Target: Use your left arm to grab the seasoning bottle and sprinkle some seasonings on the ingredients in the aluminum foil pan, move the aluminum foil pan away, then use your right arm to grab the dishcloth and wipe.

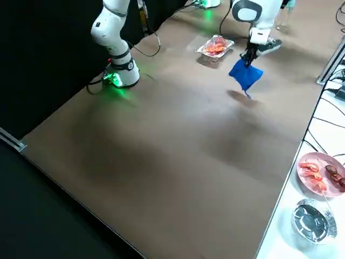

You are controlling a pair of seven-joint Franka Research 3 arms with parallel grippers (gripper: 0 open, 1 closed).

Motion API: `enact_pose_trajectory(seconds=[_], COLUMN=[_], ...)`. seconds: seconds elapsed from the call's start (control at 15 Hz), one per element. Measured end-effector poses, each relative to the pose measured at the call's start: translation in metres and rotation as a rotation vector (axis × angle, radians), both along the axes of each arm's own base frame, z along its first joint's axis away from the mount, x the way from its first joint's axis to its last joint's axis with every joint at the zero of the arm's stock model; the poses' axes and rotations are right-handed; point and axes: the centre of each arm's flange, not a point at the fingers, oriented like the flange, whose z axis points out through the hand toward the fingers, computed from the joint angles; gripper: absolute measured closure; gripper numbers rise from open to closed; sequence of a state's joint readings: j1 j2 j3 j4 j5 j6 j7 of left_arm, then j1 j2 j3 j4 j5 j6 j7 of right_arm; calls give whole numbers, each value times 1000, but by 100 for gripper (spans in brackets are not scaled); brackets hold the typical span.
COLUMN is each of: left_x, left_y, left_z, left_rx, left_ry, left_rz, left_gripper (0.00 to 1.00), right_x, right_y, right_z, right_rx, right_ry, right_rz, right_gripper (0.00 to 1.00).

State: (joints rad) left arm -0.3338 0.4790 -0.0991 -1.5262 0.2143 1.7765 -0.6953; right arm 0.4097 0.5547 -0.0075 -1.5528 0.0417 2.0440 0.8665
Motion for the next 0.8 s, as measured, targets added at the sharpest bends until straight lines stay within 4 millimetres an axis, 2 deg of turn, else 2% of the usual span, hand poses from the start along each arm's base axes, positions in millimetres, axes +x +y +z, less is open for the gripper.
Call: enact_pose_trajectory(seconds=[0.13, 0.4, 0.47, 0.53, 0.8], left_x=[3, 4, 4, -1, -16], left_y=[27, 86, 97, 112, 142], left_z=[26, 81, 94, 119, 170], left_rx=[-1, -21, -41, -97, -203], left_ry=[21, 32, 26, 22, 4], left_rz=[-31, -71, -80, -105, -151], left_gripper=[1, 1, 1, 0, 0], right_x=[-15, -32, -34, -41, -55], right_y=[32, 68, 76, 93, 123], right_z=[-3, -19, -26, -44, -78], right_rx=[-3, -6, -4, 0, 4], right_ry=[-5, -9, -17, -29, -44], right_rz=[-7, -13, -20, -32, -68], right_gripper=[92, 92, 92, 92, 92])
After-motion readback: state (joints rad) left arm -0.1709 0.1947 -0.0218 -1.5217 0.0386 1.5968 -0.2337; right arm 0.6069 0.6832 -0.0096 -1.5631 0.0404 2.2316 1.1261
